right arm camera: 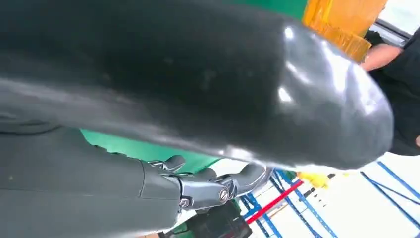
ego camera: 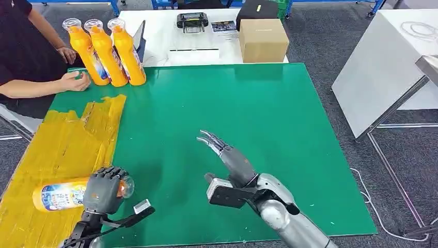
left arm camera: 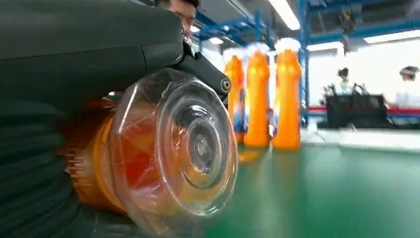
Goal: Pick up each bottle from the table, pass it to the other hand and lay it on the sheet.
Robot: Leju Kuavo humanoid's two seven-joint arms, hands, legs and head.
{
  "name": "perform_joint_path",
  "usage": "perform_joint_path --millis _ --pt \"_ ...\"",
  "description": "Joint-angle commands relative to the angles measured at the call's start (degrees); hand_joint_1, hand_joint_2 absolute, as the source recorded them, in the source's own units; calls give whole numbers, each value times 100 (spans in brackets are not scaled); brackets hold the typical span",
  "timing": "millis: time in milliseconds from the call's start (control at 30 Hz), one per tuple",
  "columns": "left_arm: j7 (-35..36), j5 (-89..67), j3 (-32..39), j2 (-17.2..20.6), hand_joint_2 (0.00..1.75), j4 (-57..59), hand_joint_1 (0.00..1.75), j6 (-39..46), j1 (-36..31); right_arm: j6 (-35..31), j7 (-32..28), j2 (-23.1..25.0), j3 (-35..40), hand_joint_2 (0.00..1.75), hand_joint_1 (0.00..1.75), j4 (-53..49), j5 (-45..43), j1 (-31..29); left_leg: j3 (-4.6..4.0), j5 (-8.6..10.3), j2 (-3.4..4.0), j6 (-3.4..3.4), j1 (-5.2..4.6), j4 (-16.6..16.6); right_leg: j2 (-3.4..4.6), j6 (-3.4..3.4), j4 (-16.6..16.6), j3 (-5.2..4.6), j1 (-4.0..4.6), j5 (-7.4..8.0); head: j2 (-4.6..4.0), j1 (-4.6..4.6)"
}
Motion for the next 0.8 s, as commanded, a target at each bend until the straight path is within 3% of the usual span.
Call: perform_joint_path --millis 33,133,167,200,467,633,700,800 --pt "-73 46 46 232 175 1337 175 -290 -382 89 -11 -90 163 0 0 210 -38 -337 26 -7 3 0 0 -6 7 -2 -5 23 0 -5 0 0" --pt "-191 189 18 310 175 1609 175 -516 -460 124 -18 -55 181 0 0 278 -52 -409 20 -2 8 0 -3 -7 11 -2 -3 15 -3 0 0 0" --pt "-338 378 21 331 175 1645 0 -605 -474 136 -19 -46 186 0 0 301 -56 -436 27 -5 9 0 -3 -8 13 -3 -4 20 -2 -2 0 0" --pt "-257 486 105 298 0 1735 0 -752 -532 135 -17 -34 179 0 0 312 -55 -428 25 -3 9 0 -3 -8 12 -2 -3 18 -3 -1 0 0" --pt "-1200 1721 9 472 0 1157 0 -1644 -308 214 -23 -4 164 0 0 456 -64 -564 41 -7 -9 1 -1 -6 1 -2 -2 45 -1 -5 0 -2" --pt "-2125 3335 228 438 0 441 0 -2794 20 262 -32 35 167 0 0 605 -79 -645 43 -8 -5 1 0 -5 5 -2 0 47 -1 -4 0 2" --pt "-2129 3358 247 447 0 357 0 -2829 53 265 -32 41 167 0 0 628 -79 -650 35 -1 -19 2 -2 -6 -11 -2 0 43 -4 -4 0 0" --pt "-2334 5284 211 455 0 -419 0 -3877 239 288 -76 76 141 0 0 686 -116 -632 40 -5 -14 3 1 -5 -3 -4 -2 46 -1 -5 0 0"
